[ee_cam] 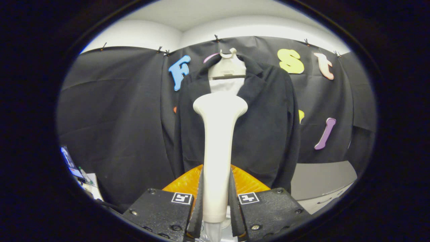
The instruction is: Iron the clothes twice with a garment steamer, once on the left side and once on the right side.
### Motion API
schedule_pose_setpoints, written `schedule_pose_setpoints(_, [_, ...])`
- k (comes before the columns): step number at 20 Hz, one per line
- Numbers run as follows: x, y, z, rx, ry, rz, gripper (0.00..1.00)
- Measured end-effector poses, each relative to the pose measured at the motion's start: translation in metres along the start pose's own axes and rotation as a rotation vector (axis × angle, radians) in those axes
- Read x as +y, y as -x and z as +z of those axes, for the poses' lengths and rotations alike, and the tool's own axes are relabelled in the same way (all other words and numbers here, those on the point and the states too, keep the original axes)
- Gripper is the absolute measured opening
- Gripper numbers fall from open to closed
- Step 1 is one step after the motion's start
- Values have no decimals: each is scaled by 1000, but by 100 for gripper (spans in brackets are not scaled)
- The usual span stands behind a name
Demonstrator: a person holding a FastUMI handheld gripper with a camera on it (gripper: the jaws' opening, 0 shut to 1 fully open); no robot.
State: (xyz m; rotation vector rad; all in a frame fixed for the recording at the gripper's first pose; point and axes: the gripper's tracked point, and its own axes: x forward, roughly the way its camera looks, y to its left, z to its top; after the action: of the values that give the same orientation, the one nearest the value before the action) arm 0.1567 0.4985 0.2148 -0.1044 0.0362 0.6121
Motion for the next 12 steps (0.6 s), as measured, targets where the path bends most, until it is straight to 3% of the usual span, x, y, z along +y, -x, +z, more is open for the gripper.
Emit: schedule_pose_setpoints(12, [86, -59, 88, -119, 89, 51, 37])
